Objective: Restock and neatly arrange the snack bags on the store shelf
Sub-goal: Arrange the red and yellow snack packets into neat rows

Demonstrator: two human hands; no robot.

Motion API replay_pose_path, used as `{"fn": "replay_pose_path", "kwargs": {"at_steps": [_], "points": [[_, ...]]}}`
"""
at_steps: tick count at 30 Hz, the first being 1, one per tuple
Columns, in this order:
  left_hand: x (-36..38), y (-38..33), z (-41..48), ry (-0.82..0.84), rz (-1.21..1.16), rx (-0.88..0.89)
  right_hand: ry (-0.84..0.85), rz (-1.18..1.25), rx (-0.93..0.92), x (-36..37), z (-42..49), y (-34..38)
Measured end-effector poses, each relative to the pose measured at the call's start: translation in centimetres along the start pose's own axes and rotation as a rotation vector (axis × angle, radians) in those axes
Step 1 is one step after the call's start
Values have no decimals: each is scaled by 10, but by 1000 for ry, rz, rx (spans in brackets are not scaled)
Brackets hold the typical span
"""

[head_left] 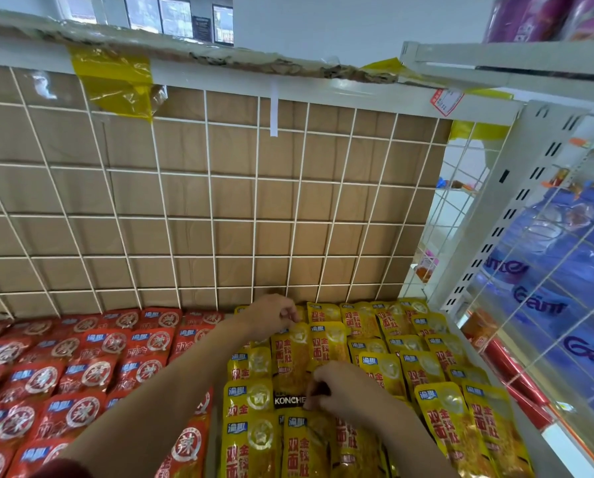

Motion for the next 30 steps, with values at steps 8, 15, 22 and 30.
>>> {"fn": "replay_pose_path", "kwargs": {"at_steps": [8, 15, 22, 30], "points": [[-4, 12, -8, -42, -29, 18, -22, 14, -17, -1, 2, -1], [-4, 12, -13, -55, 1, 36, -187, 32, 49, -7, 7, -6], [-9, 17, -12, -29, -30, 17, -285, 73, 21, -14, 18, -14], [-9, 23, -10, -38, -5, -12, -332, 36, 30, -22, 29, -22]]}}
Point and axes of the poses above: each hand's wrist, its own z-axis towards the middle knuckle, its own x-axis out of the palm, y = z × x, the point moved 5 cm from there along z, towards the middle knuckle, and after that the axes turned 15 degrees about -x, right-handed, at the moved point
